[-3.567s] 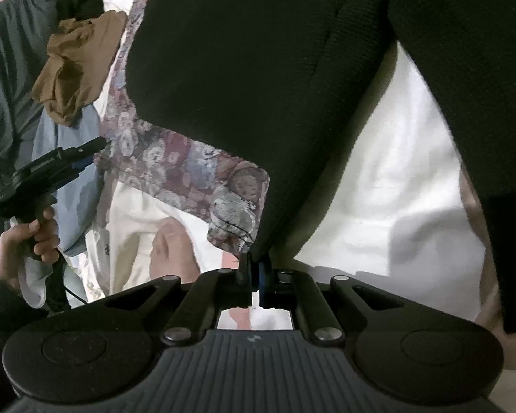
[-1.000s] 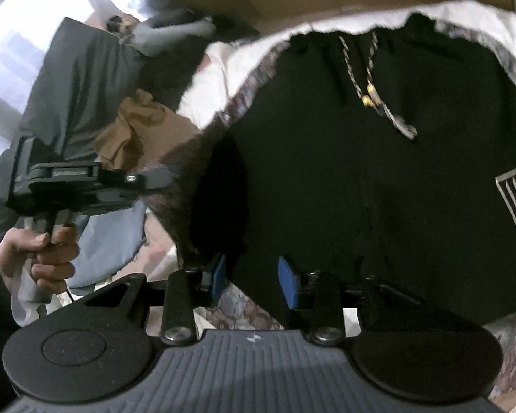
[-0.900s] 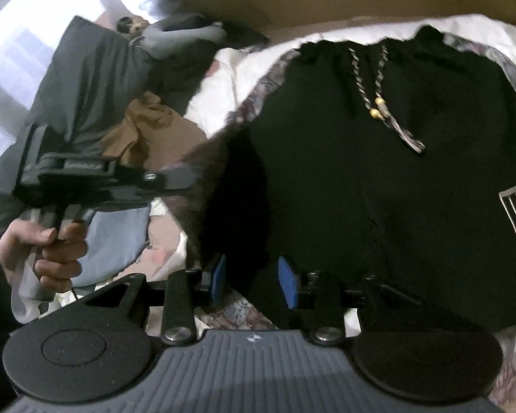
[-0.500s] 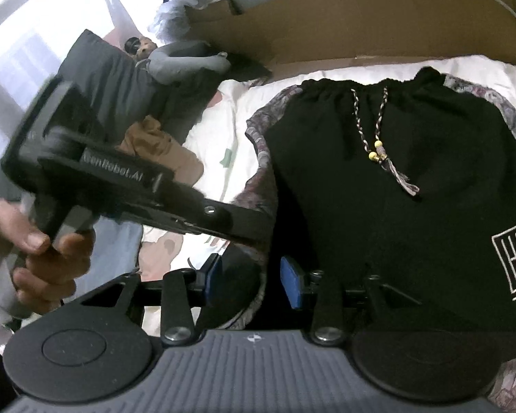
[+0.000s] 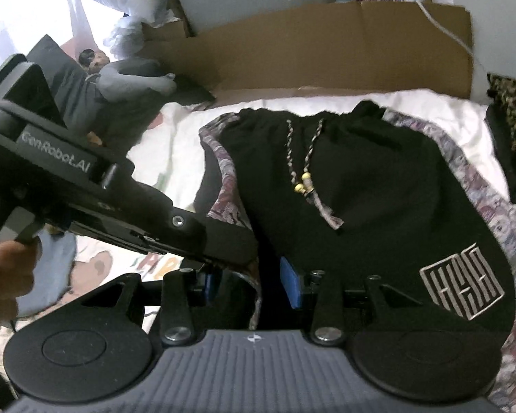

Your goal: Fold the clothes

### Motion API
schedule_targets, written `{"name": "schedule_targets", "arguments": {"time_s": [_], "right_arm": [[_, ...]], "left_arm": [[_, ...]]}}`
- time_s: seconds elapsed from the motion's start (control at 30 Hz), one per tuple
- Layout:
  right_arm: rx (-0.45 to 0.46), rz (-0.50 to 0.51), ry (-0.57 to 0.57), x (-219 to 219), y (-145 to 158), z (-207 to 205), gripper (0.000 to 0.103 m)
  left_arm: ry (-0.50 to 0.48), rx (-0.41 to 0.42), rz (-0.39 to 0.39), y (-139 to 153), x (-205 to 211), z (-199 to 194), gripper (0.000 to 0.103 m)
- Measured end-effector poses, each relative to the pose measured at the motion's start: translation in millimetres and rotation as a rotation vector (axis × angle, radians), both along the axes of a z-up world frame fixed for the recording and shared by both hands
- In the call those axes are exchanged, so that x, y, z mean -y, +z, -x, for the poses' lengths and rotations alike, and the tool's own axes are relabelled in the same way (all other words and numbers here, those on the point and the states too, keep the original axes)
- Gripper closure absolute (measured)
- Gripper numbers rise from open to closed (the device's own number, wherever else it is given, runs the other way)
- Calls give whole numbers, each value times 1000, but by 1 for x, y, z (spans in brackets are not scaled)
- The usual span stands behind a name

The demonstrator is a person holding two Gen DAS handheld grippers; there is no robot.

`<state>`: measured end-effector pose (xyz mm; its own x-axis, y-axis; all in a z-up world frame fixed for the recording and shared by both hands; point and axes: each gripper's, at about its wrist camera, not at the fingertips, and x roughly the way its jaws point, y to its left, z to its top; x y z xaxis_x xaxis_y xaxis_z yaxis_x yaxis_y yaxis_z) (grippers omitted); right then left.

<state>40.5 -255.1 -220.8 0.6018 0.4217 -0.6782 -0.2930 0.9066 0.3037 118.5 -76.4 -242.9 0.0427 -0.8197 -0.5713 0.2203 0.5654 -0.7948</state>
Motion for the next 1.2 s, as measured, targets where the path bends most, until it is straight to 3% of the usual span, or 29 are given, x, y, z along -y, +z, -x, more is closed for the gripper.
{"name": "schedule_targets", "arguments": {"time_s": [0.23,0.3,0.37,0.43,0.5,0.57,0.63,0.9,1.2], "right_arm": [[60,80,0,-15,-3,-6,59],[65,75,-1,-17,-4,-8,67],[48,47,-10,-16,-7,-12,90],[37,28,-17,-13,-10,-15,100],[33,20,-22,-10,-13,-18,101],[25,16,-28,-6,-16,-19,101],[17,5,-40,1,-16,-19,101],[15,-35,-77,31,-6,-14,101],[18,-121,-163,79,15,-8,102]], "left_arm": [[5,-11,34,2,4,-2,97],[18,-32,52,2,2,-2,97],[30,-54,66,3,1,-2,90],[30,-48,70,7,0,-1,88],[23,-34,79,13,-1,-1,78],[10,9,95,21,-3,-1,56],[17,42,101,27,-8,0,44],[108,19,34,8,-29,-7,44],[106,1,-21,-7,-21,0,44]]}}
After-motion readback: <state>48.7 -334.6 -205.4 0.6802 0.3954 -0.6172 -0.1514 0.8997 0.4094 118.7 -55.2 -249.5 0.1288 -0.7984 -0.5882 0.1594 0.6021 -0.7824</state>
